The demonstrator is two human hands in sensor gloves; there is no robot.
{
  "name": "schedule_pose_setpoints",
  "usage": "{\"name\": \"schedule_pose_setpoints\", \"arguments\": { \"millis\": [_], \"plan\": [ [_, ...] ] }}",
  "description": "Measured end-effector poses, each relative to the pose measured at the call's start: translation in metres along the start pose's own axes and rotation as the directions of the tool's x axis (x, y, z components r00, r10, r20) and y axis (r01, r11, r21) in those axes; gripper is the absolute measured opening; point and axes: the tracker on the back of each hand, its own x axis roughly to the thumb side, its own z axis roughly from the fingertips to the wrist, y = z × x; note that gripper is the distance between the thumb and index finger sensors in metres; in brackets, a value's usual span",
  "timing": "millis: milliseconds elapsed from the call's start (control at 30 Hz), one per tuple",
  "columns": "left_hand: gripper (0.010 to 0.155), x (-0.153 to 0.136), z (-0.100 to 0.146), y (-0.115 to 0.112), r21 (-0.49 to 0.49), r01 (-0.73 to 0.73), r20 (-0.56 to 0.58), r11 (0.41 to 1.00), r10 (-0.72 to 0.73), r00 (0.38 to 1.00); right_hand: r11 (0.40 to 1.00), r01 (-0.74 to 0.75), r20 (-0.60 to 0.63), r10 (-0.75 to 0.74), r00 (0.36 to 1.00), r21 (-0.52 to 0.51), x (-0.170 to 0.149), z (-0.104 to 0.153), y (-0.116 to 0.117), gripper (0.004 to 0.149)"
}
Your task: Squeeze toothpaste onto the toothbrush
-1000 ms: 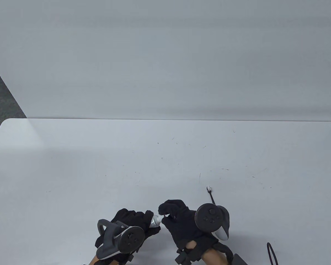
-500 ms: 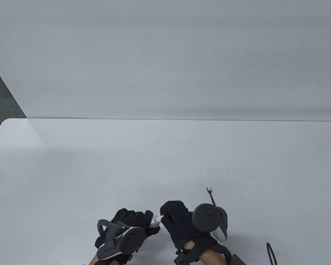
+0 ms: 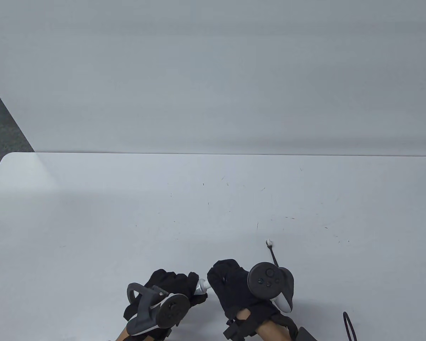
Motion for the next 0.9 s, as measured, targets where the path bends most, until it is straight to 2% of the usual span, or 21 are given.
{"name": "schedule_pose_setpoints", "arguments": {
  "millis": [100, 133, 200, 300, 367, 467, 500, 567, 633, 700, 767, 833, 900],
  "plan": [
    [0.069, -0.0017, 0.0000, 0.0000, 0.001, 0.003, -0.004, 1.000, -0.003, 1.000, 0.994, 0.097, -0.007, -0.097, 0.995, 0.042, -0.0034, -0.0006, 0.0007, 0.055],
    [0.069, -0.0030, -0.0002, 0.0002, 0.002, 0.005, -0.008, 1.000, -0.005, 1.000, 0.989, 0.123, 0.003, -0.124, 0.992, 0.087, -0.0019, -0.0016, 0.0029, 0.056],
    [0.070, -0.0042, -0.0004, 0.0002, 0.004, 0.004, -0.011, 1.000, -0.004, 1.000, 0.988, 0.107, 0.029, -0.111, 0.993, 0.113, 0.0019, -0.0017, 0.0063, 0.051],
    [0.069, -0.0022, -0.0001, -0.0009, -0.003, 0.018, -0.003, 1.000, -0.018, 1.000, 1.000, -0.001, 0.033, 0.001, 0.999, -0.003, 0.0060, -0.0001, 0.0064, 0.044],
    [0.069, -0.0010, -0.0005, -0.0014, -0.006, 0.003, -0.003, 1.000, -0.003, 1.000, 0.999, -0.036, 0.000, 0.036, 0.999, -0.041, 0.0039, 0.0010, 0.0037, 0.043],
    [0.069, -0.0010, -0.0007, -0.0014, -0.005, 0.009, -0.004, 1.000, -0.009, 1.000, 1.000, 0.017, 0.006, -0.017, 1.000, -0.006, 0.0004, 0.0012, 0.0023, 0.050],
    [0.070, -0.0016, -0.0007, -0.0014, -0.005, 0.012, -0.005, 1.000, -0.012, 1.000, 0.996, 0.072, 0.012, -0.072, 0.997, 0.050, 0.0002, 0.0000, 0.0039, 0.054],
    [0.069, -0.0030, -0.0009, -0.0013, -0.004, 0.011, -0.009, 1.000, -0.011, 1.000, 0.991, 0.101, 0.018, -0.103, 0.995, 0.086, 0.0020, -0.0010, 0.0068, 0.051],
    [0.069, -0.0030, -0.0008, -0.0012, -0.004, 0.012, -0.003, 1.000, -0.012, 1.000, 0.997, 0.042, 0.027, -0.044, 0.999, 0.065, 0.0044, -0.0005, 0.0089, 0.045],
    [0.069, 0.0002, -0.0008, -0.0018, -0.008, 0.030, 0.006, 1.000, -0.029, 1.000, 0.999, -0.027, 0.035, 0.028, 0.999, -0.021, 0.0053, -0.0003, 0.0066, 0.042],
    [0.070, 0.0022, -0.0011, -0.0018, -0.013, 0.016, 0.008, 1.000, -0.016, 1.000, 0.995, -0.076, 0.034, 0.078, 0.996, -0.059, 0.0043, 0.0009, 0.0037, 0.042],
    [0.070, 0.0023, -0.0011, -0.0016, -0.012, 0.017, 0.006, 1.000, -0.017, 1.000, 0.996, -0.075, 0.038, 0.077, 0.996, -0.052, 0.0038, 0.0021, 0.0032, 0.044],
    [0.069, 0.0001, -0.0008, -0.0008, -0.006, 0.017, -0.001, 1.000, -0.017, 1.000, 0.999, -0.041, 0.056, 0.041, 0.998, -0.010, 0.0040, 0.0017, 0.0050, 0.053]
  ]
}}
